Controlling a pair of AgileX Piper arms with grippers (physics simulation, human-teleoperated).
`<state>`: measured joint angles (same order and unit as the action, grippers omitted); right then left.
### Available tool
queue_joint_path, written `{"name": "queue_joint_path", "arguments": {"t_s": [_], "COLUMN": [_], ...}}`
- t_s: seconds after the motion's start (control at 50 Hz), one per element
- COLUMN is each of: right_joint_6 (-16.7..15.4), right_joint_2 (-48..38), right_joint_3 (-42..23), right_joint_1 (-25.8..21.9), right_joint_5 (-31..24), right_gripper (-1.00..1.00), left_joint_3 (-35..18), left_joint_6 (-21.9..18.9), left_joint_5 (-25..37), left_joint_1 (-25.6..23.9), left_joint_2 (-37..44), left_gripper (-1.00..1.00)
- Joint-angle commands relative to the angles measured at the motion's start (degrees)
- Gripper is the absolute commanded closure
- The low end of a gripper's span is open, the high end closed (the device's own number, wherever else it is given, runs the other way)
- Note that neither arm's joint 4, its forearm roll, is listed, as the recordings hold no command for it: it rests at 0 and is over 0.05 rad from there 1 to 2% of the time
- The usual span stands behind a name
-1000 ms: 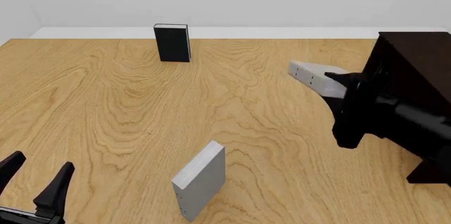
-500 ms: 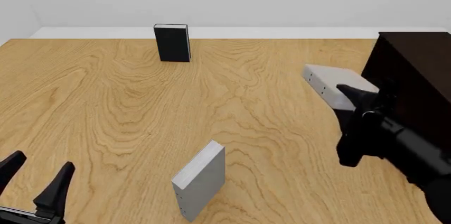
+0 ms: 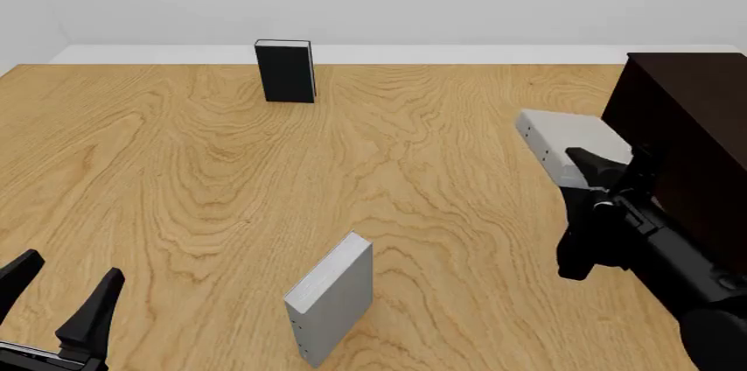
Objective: Pick up the book on the right and place it on the cabinet shelf.
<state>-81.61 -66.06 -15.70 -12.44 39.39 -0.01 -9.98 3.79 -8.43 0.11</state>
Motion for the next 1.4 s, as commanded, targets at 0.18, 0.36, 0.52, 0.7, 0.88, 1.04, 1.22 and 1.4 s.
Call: {"name": "queue_joint_path", "arguments": {"t_s": [0.18, 0.36, 0.52, 0.7, 0.88, 1.04, 1.22, 1.4], "right_joint_6": [-0.59, -1.23, -1.55, -2.38, -4.70, -5.08, -5.74, -5.45], "right_joint_2": [-4.76, -6.01, -8.01, -12.25, -17.49, -19.21, -20.49, -20.57], "right_joint_3": [1.14, 1.76, 2.15, 2.80, 3.99, 3.63, 3.03, 1.15], "right_joint_1": [3.62, 5.62, 6.65, 8.09, 9.95, 11.65, 12.89, 14.05], "right_joint_5": [8.30, 9.80, 11.19, 14.71, 20.92, 23.14, 23.50, 21.58], "right_gripper": [1.00, 1.00, 1.00, 1.00, 1.00, 1.00, 1.00, 1.00], "left_joint_3": [0.00, 0.00, 0.00, 0.00, 0.00, 0.00, 0.00, 0.00], "left_joint_6": [0.13, 0.05, 0.13, 0.18, 0.02, -0.10, -0.06, -0.19], "left_joint_5": [0.20, 0.23, 0.19, 0.23, 0.21, 0.27, 0.29, 0.37], "left_joint_1": [0.33, 0.19, 0.17, 0.18, 0.18, 0.15, 0.11, 0.09], "left_joint_2": [0.01, 0.01, 0.03, 0.00, -0.03, -0.04, -0.02, 0.00], "left_gripper": [-1.00, -1.00, -1.00, -1.00, -1.00, -1.00, -1.00, -1.00]}}
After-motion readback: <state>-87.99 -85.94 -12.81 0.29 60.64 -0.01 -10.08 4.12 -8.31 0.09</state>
